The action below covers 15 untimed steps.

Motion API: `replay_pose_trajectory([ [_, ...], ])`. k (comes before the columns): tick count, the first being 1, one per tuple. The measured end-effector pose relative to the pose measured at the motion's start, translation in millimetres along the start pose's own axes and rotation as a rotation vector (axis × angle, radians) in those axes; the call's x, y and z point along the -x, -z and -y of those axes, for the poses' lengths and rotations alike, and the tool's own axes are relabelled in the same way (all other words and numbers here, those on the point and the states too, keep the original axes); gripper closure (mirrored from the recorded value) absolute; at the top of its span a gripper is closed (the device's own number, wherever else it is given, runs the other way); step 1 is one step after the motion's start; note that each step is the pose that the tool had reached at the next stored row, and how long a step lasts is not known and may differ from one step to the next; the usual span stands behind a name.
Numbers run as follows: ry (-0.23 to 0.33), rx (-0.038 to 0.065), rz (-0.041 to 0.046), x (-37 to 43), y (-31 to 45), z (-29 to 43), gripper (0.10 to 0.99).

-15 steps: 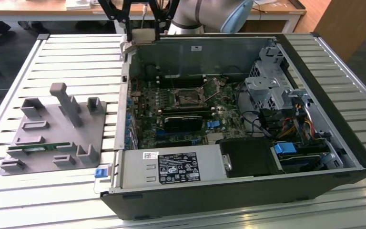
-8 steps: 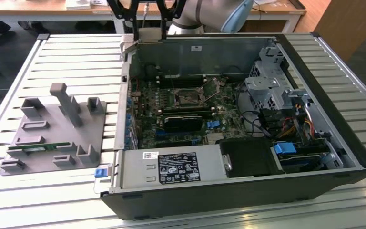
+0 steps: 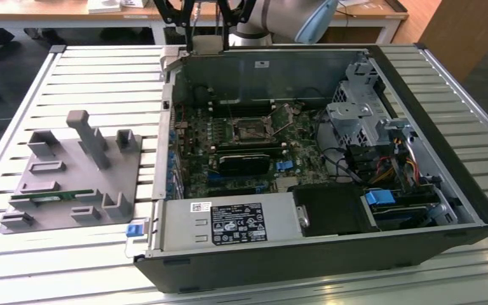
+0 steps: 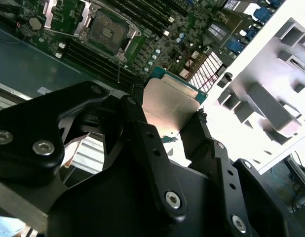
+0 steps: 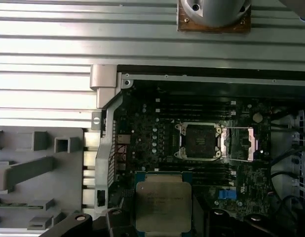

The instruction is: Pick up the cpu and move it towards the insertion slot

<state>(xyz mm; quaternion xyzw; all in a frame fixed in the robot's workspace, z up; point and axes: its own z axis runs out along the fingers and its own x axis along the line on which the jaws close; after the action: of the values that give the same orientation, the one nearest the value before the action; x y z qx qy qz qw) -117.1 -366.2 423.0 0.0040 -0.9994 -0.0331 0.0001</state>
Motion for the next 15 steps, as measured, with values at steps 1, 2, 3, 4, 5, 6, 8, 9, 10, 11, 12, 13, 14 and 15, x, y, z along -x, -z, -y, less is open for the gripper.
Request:
replay_pose_trajectory([
  [1,0.0,0.0,0.0,1.4,-0.1,-0.6,0.541],
  [2,0.0,0.0,0.0,2.7,-0.1,-1.2,0.541],
  [3,0.0,0.0,0.0001,4.0,-0.2,-1.8,0.541],
  [4,0.0,0.0,0.0,5.3,-0.3,-2.4,0.541],
  [5,0.0,0.0,0.0,6.3,-0.3,-3.0,0.541],
  [6,0.0,0.0,0.0,7.3,-0.4,-3.4,0.541],
  [8,0.0,0.0,0.0,10.0,-0.4,-4.0,0.541],
  [9,0.0,0.0,0.0,11.3,-0.5,-4.7,0.541],
  [10,0.0,0.0,0.0,12.6,-0.5,-5.4,0.541],
  [11,0.0,0.0,0.0,14.2,-0.6,-6.2,0.541],
  [12,0.0,0.0,0.0,16.1,-0.8,-6.8,0.541],
  [13,0.0,0.0,0.0,25.9,-1.9,-13.2,0.541],
  [14,0.0,0.0,0.0,26.9,-2.0,-14.5,0.541],
  [15,0.0,0.0,0.0,27.9,-2.2,-15.4,0.541],
])
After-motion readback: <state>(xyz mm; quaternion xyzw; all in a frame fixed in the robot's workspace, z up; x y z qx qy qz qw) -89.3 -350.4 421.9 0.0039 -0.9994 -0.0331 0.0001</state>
